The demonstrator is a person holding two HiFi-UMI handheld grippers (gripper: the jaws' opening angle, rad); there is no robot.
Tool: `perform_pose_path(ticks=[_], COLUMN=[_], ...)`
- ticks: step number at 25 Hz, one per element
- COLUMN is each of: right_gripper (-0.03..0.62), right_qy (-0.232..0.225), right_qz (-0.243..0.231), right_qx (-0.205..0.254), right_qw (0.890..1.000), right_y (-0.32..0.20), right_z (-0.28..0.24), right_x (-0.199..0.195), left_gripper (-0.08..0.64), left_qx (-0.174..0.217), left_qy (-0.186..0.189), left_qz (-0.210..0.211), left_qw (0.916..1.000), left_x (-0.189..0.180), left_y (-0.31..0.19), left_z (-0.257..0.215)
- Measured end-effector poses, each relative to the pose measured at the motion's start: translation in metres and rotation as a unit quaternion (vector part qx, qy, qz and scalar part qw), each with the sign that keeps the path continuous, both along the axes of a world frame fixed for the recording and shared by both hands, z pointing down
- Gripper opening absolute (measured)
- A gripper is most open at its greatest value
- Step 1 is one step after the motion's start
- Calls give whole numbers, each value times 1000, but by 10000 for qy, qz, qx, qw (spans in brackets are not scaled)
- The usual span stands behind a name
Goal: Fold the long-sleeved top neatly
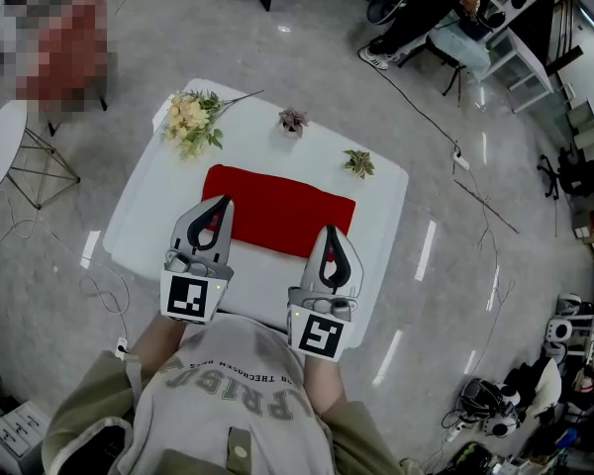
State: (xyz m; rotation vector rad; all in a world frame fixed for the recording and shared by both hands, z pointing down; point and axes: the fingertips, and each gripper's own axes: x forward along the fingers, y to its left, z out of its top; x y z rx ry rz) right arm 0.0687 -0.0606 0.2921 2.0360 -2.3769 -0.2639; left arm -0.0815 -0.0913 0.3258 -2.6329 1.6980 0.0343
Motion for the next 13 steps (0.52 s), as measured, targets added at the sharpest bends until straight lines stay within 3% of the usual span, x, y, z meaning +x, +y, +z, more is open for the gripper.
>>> perform_pose_path(ticks=[13], right_gripper=[0], right_qy=[103], right_qz=[2], right_qx=[76], right_qw=[9999], right_y=[1], right_z=[-9], right_x=[4], left_gripper=[12], left_qx=[43], left_qy=[-42], left_qz=[-1], left_qw=[10000], left_x=[3], left_y=[0], left_z=[-5])
